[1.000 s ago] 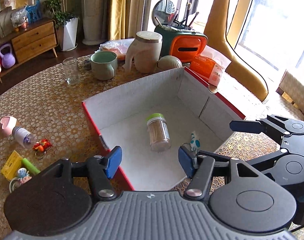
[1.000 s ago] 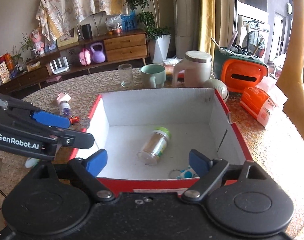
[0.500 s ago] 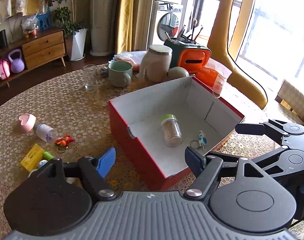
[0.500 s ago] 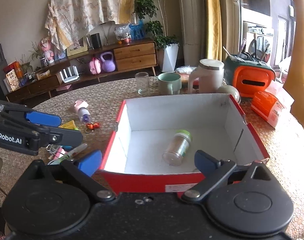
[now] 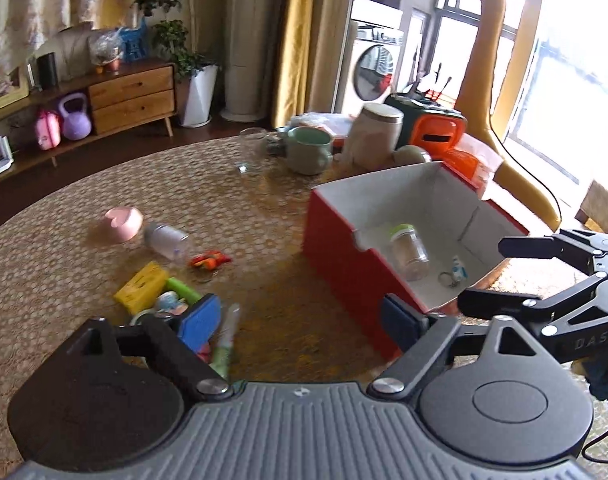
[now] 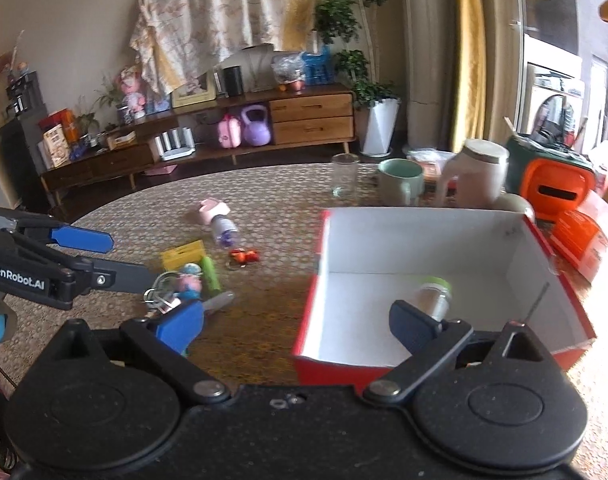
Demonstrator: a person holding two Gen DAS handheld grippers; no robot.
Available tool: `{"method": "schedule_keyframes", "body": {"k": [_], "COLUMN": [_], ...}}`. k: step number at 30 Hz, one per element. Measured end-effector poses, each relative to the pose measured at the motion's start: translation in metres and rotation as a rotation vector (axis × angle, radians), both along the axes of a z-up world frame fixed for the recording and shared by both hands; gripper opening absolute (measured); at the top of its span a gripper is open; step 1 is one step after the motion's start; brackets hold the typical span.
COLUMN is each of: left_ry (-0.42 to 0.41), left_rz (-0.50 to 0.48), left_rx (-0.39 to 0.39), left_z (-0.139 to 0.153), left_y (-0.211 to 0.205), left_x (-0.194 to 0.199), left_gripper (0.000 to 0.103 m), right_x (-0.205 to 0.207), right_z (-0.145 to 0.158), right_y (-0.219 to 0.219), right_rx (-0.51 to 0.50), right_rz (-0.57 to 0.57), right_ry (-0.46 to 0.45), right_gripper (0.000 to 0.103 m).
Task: Organize rigid objects
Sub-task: 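Withdraw both grippers from the box back over the table items, then grasp white-and-green marker with left gripper while right gripper grasps teal egg toy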
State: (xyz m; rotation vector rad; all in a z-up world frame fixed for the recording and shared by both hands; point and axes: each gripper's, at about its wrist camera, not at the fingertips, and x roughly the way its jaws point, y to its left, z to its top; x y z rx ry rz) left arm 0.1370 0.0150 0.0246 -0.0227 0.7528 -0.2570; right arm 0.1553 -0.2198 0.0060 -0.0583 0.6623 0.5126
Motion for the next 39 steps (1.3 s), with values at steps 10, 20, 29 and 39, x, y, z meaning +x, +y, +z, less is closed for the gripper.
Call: {"method": "schedule_keyframes", "body": {"k": [10,20,29,39], "left_ry": [0.005,0.096,0.172,0.206], "left_rz": [0.123,0.179,0.149,0.169], "left_rx": [-0.067,-0.095,-0.101,-0.089], "left_z": [-0.026,-0.069,-0.103,-0.124], "left_y": [0.063,0.086,0.082,0.073], "left_x": [-0.009,-0.003,0.000,0.011], "left_gripper": [0.103,0.103,0.103,0.102], "right_x": [0.000,-0.008,-0.003,-0.002], "right_z": [-0.021,-0.068,-0.104,-0.126], "right_y": [0.050,0.101,0.127,0.145], "right_rx": [-0.035,-0.116,-0.172,-0.170], "right_rz": [0.083,0.202,0.292,0.341], "right_ry": [0.031,0.075,0.093,0.100], "right_gripper": [0.099,0.097,0.088,0.074]}}
